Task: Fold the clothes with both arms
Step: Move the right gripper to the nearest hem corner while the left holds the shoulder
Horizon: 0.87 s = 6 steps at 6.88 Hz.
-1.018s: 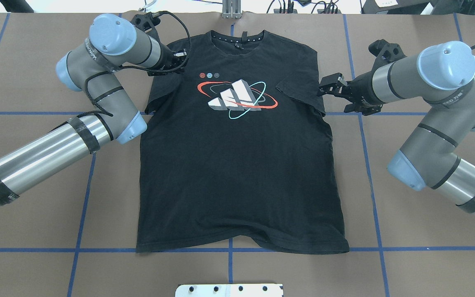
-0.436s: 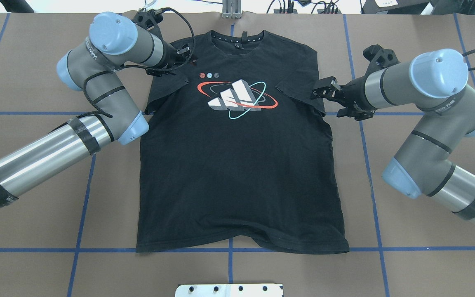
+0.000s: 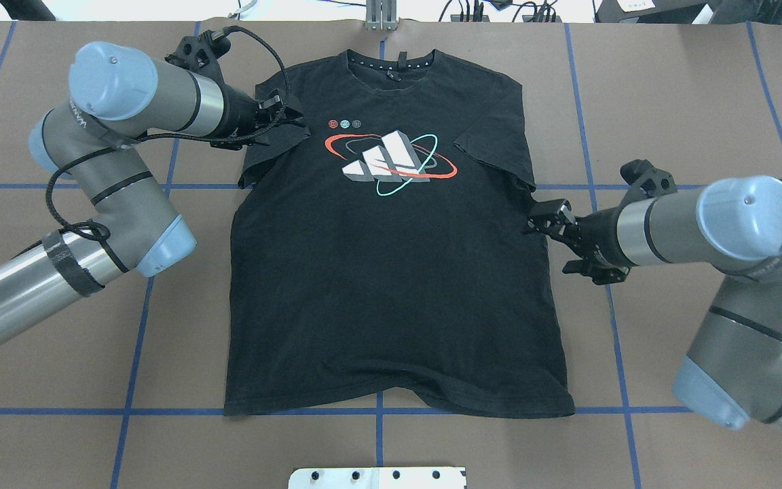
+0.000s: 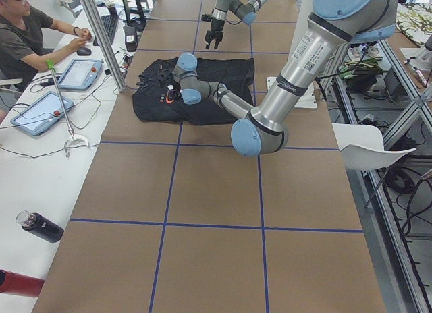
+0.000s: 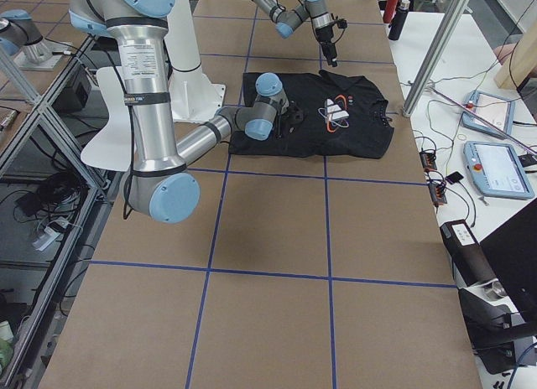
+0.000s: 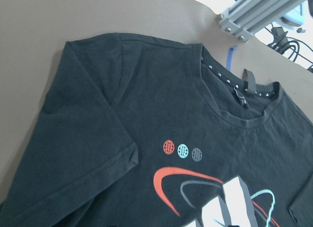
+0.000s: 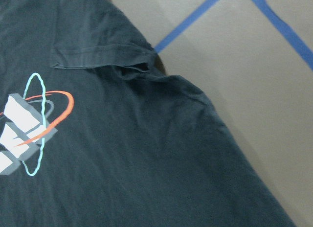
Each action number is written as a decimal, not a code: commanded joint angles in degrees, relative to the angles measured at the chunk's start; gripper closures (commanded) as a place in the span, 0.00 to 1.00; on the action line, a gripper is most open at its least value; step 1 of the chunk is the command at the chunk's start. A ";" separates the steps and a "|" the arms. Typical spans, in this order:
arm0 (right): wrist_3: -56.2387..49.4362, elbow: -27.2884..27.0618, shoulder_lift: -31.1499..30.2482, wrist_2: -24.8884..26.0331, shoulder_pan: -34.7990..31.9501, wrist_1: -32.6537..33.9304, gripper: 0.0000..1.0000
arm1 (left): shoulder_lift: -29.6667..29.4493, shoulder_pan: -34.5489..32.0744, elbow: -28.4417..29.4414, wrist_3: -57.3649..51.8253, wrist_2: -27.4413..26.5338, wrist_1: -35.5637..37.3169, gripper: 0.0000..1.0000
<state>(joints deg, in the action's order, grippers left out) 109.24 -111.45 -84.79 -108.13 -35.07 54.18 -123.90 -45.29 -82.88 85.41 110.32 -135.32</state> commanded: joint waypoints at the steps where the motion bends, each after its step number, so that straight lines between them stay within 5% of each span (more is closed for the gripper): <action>1: 3.78 -4.19 -8.24 1.77 6.21 -0.13 0.00 | 2.61 0.03 -3.33 0.72 0.86 -0.12 0.20; 2: 3.79 -6.99 -13.42 8.13 12.85 -0.22 0.02 | 2.70 0.03 -4.03 0.81 0.25 -0.12 0.20; 5: 10.09 -7.29 -14.87 26.76 28.25 0.04 0.08 | 3.32 0.29 -4.30 0.72 -2.30 -0.04 0.20; 6: 11.51 -7.46 -14.79 28.05 30.21 0.05 0.10 | 3.49 0.20 -4.30 0.72 -2.30 -0.04 0.20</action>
<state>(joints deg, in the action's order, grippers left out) 118.62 -118.74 -99.51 -83.88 -8.51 54.17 -120.59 -45.07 -87.16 86.14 108.22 -135.36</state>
